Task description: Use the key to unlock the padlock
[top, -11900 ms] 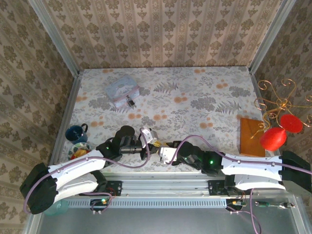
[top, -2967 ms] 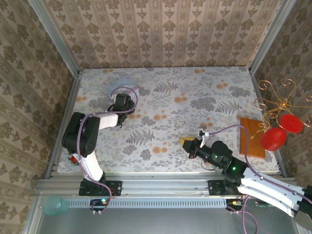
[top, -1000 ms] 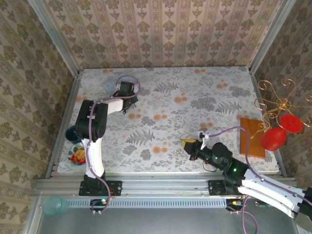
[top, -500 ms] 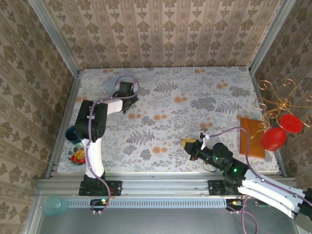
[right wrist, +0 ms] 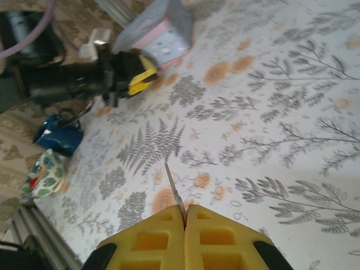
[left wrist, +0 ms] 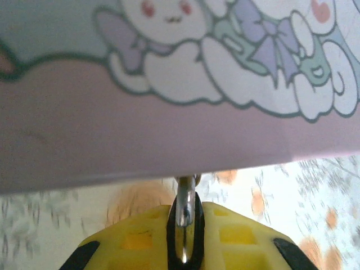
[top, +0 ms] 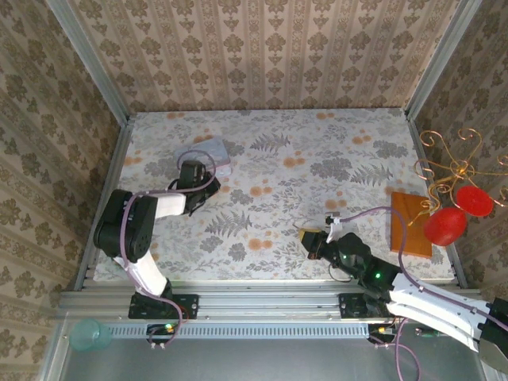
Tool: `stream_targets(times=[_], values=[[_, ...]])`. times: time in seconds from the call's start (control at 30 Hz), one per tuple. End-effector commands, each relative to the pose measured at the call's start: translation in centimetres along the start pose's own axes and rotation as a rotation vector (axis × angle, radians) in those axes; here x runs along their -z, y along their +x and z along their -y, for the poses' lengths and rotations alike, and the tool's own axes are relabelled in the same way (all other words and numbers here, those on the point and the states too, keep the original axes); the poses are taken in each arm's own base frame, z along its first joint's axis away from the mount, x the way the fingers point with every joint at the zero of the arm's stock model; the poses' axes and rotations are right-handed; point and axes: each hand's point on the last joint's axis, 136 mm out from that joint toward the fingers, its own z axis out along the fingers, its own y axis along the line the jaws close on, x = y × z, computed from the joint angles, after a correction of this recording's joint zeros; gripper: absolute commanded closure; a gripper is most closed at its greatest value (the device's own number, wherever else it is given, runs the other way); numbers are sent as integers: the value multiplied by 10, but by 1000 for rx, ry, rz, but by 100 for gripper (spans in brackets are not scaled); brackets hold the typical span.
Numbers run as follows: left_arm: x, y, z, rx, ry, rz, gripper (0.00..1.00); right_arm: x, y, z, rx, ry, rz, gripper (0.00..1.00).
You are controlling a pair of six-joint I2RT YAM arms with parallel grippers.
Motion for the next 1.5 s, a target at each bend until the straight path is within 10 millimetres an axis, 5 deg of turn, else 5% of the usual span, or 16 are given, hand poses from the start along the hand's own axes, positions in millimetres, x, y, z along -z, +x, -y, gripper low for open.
stream_targets(times=[0.0, 0.17, 0.43, 0.93, 1.47], values=[[17, 21, 27, 50, 160, -49, 98, -4, -2, 18, -136, 87, 39, 100], [36, 49, 39, 107, 258, -82, 98, -14, 9, 21, -245, 99, 13, 100], [59, 79, 87, 172, 451, -154, 99, -31, 15, 13, -402, 128, 12, 100], [70, 110, 93, 247, 522, -201, 100, -78, 14, -31, -504, 5, -3, 100], [76, 125, 123, 290, 601, -240, 100, -103, 23, -50, -549, -66, -37, 100]])
